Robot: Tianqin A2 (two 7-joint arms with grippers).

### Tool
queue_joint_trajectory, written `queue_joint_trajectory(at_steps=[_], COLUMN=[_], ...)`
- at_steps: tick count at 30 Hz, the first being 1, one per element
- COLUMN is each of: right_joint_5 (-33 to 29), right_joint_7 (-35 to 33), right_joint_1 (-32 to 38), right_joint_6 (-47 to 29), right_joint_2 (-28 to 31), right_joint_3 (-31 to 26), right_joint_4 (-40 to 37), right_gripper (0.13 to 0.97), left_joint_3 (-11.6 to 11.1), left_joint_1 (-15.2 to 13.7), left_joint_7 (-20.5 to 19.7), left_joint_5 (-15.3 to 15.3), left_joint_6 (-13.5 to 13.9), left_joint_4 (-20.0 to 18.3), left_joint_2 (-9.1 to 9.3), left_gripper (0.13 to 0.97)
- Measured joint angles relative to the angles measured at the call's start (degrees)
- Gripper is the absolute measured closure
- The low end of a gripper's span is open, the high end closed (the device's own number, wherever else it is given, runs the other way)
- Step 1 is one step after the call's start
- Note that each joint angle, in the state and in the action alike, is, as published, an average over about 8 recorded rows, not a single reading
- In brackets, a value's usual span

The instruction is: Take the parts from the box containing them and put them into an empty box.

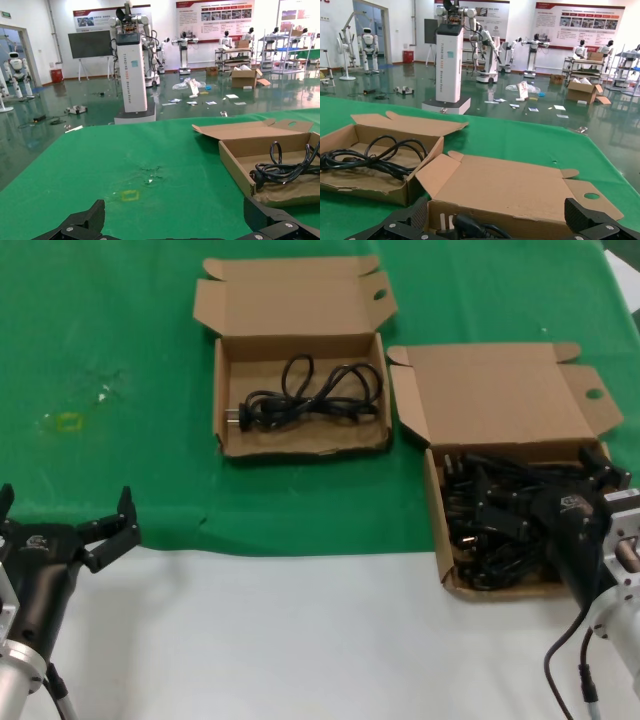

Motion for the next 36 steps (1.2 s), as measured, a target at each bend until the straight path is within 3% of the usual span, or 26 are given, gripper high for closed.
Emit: queue_joint_trajectory(at_steps=[36], right_joint_5=[0.0], right_joint_7=[0.0], right_joint_1=[0.0], right_joint_6=[0.0], right_joint_2=[0.0], right_joint_3=[0.0], right_joint_4=[0.0], right_gripper=[0.129], left_joint_3=[0.0], left_joint_1=[0.0], left_joint_7=[0.0], left_joint_5=[0.0], left_joint_6=[0.0], left_joint_4=[0.0], left_joint_2=[0.0], left_gripper=[0.132])
